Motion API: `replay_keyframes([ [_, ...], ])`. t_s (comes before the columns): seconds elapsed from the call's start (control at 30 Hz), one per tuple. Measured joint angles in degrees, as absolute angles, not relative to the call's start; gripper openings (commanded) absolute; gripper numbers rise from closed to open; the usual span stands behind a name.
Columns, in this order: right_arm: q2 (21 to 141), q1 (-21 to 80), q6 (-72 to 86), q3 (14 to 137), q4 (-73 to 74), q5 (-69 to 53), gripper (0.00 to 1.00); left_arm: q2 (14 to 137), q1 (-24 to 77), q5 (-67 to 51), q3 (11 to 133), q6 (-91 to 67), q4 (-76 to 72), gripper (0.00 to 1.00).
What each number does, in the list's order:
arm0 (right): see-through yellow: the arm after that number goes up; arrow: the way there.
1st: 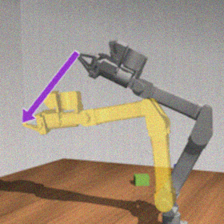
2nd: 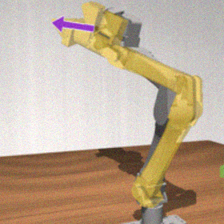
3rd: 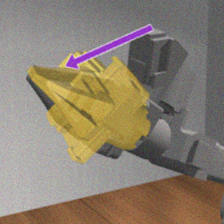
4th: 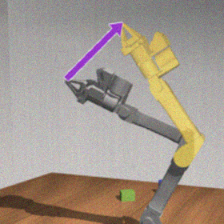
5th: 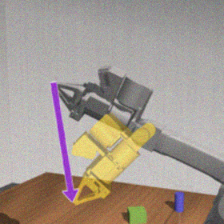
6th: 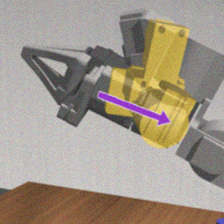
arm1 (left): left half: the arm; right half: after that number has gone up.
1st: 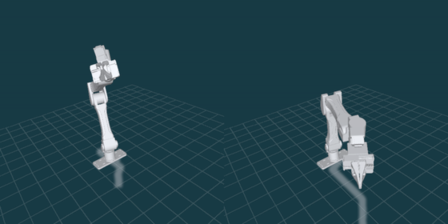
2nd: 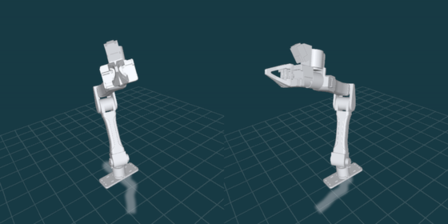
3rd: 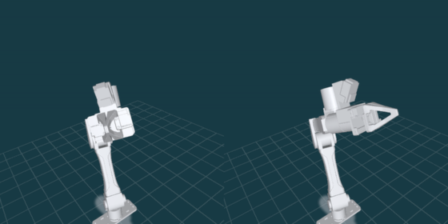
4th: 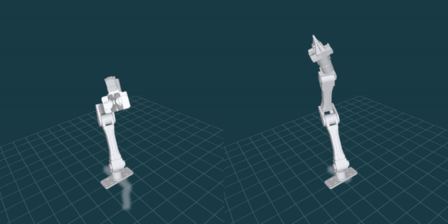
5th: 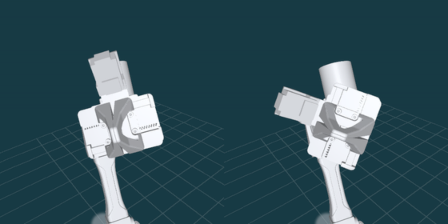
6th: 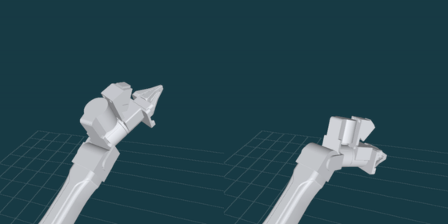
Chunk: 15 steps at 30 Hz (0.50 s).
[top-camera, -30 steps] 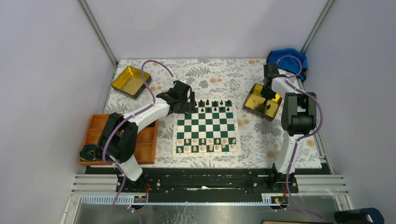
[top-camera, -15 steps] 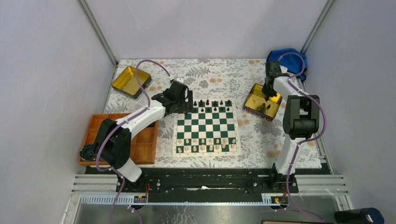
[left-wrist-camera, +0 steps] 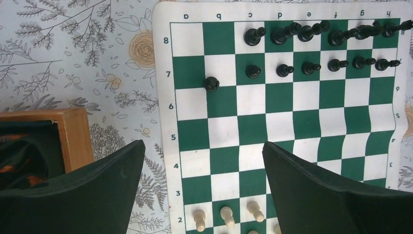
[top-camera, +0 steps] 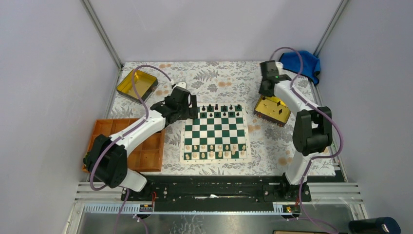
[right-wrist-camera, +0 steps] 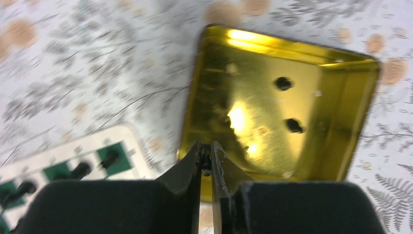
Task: Set up the chess pieces on the board
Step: Pick up the chess piece from the storage box, then place the chess piece on the chessboard.
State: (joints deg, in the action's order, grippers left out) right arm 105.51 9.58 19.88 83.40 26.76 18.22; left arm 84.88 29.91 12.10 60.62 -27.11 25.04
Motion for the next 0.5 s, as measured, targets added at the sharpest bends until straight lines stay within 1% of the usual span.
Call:
replay_keyframes([
  [0.23,103.48,23.53,19.51,86.43,28.58,18.65,0.00,78.24,29.91,12.91,57.10,-28.16,25.61,0.99],
  [0.5,104.31,37.43,19.57,90.85,29.52,19.05,0.00,69.01,29.91,14.33,53.17,-28.84,27.92,0.99],
])
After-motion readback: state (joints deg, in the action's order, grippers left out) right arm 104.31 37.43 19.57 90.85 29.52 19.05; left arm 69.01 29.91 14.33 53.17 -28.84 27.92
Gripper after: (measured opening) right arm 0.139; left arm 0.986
